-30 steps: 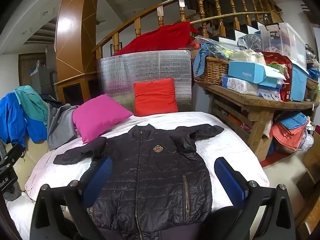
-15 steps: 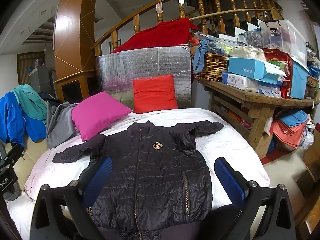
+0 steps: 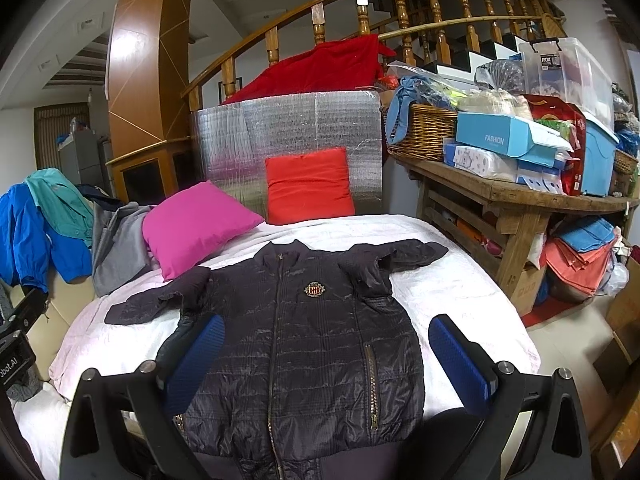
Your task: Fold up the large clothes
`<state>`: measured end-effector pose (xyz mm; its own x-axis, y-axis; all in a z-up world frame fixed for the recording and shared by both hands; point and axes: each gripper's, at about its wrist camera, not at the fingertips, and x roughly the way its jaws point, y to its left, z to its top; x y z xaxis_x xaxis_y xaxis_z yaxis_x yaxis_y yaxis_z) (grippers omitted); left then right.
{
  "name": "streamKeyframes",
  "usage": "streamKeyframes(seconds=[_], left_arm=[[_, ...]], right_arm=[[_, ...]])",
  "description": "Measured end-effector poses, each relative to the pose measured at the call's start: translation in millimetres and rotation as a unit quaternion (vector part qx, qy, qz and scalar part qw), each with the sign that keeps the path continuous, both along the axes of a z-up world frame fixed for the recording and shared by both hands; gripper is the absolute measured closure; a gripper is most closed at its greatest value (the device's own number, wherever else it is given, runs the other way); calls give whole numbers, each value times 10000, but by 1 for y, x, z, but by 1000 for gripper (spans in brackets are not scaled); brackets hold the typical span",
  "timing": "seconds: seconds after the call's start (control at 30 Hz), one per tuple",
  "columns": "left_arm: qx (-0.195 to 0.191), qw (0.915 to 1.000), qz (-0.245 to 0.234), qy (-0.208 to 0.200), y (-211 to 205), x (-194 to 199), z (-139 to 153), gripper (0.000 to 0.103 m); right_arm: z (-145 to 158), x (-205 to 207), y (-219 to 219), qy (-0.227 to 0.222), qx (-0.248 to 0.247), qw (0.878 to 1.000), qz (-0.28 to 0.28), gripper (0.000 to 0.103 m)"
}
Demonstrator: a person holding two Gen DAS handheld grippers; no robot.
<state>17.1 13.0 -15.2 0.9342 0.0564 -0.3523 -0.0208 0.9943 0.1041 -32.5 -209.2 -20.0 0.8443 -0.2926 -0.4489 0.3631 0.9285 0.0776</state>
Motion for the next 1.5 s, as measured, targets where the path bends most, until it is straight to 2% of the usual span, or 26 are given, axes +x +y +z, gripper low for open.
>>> streamKeyframes(seconds=[0.87,1.27,1.4,1.5], left_arm=[[4,10000,-33,88,-2,6,-6,0],[70,9997,-20,226,-9,22,-17,0],[72,9991,-104,413,-18,42,-26,0],[-14,9958,-265,876,-27,78,-46,0]], right_arm=[[-7,4,-1,78,7,10000,-10,0],[-17,21,-7,255,34,9997,-12,0],[-23,35,-23,287,222,9993,44,0],[-32,50,-54,220,583,9980,103,0]])
